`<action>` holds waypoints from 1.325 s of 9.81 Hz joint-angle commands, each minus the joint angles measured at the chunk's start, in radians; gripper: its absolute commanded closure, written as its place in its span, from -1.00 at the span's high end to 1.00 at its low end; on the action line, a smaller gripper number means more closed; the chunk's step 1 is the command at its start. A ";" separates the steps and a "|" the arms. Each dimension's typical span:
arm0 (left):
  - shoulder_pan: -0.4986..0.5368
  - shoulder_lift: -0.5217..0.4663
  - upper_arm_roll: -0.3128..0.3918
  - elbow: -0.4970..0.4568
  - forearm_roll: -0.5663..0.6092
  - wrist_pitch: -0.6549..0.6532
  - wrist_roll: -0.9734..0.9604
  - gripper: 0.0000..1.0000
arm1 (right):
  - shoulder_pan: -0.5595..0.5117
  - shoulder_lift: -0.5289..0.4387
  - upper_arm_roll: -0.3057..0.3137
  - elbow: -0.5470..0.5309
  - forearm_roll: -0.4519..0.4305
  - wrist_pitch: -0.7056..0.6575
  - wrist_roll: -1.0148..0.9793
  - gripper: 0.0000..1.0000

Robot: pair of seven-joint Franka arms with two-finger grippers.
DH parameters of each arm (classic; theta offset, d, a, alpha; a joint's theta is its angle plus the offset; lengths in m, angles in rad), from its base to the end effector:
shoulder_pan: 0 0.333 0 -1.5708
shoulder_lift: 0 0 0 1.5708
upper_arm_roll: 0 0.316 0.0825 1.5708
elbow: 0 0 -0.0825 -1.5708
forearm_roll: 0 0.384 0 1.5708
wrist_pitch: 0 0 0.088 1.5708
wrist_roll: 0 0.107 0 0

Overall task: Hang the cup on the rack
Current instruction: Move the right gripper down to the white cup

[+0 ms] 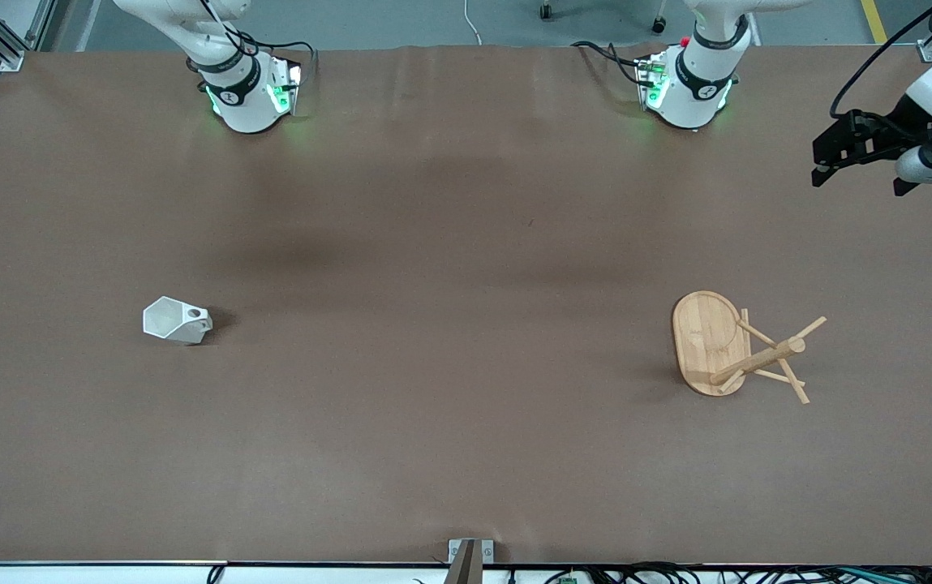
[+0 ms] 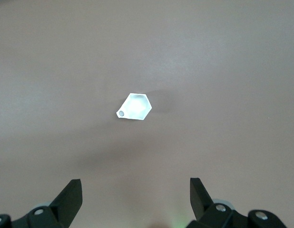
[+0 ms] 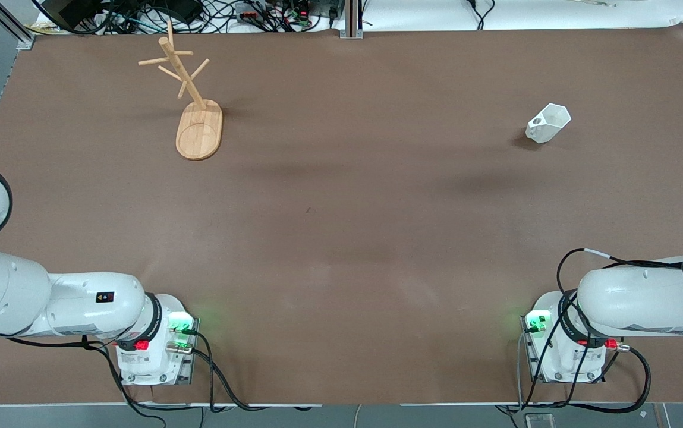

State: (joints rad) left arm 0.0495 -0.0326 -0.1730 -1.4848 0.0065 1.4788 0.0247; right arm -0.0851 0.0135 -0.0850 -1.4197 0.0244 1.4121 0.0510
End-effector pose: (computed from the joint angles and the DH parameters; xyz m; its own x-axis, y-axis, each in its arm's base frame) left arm 0.5305 -0.0670 0.6740 0.9888 -0.1471 0.0258 -0.1468 -0.9891 -0.0127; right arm 0.5343 -0.0884 0.6735 0.9763 -0.2155 -0.0222 -0.2160 -0.9762 -0.0219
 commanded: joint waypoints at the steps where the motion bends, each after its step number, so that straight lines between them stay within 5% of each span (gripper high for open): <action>1: 0.000 -0.007 -0.003 -0.026 -0.005 -0.009 0.003 1.00 | 0.004 0.003 0.001 0.008 -0.014 -0.007 -0.013 1.00; 10: 0.000 0.000 -0.014 -0.041 0.001 -0.031 -0.054 1.00 | 0.004 0.016 0.002 -0.016 -0.004 -0.053 -0.013 1.00; 13: 0.001 0.000 -0.014 -0.029 0.000 -0.028 -0.058 1.00 | 0.001 0.080 0.004 -0.190 -0.001 0.159 -0.034 1.00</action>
State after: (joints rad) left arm 0.0492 -0.0261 -0.1838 -1.4873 0.0065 1.4550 -0.0215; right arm -0.0827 0.0770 -0.0832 -1.5103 0.0249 1.4755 0.0322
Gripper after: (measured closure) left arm 0.000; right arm 0.000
